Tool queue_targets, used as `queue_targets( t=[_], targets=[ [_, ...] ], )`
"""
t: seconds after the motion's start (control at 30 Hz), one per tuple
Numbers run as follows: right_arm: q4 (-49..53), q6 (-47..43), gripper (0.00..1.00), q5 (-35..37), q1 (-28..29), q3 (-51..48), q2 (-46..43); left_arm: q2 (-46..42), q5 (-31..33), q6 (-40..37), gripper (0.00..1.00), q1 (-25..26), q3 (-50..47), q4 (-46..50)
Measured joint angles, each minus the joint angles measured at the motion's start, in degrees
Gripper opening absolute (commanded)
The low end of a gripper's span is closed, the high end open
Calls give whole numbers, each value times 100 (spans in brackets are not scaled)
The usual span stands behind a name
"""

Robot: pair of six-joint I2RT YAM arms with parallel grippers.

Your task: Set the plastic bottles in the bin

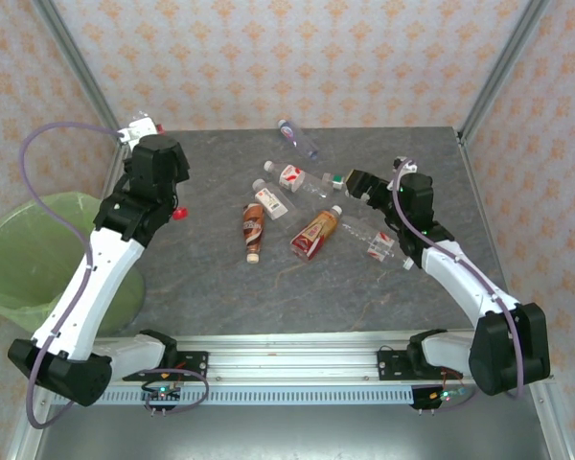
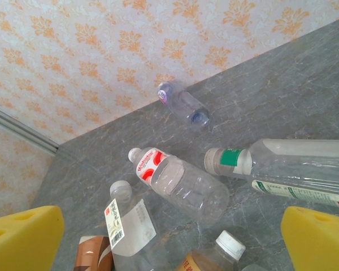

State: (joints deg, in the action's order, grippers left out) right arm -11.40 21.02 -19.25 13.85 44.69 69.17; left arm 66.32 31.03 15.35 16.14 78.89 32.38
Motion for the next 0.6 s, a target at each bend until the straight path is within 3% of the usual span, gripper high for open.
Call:
queue_targets(
  t=[0.3,0.6],
  targets=[
    [-155,46,99,42,0,-11,155,-890,1628,-1134,63,-90,-28,-533],
    [-264,109,99,35,0,2,348,-1672,2448,-1003,63,-1897,-787,-1023]
  ],
)
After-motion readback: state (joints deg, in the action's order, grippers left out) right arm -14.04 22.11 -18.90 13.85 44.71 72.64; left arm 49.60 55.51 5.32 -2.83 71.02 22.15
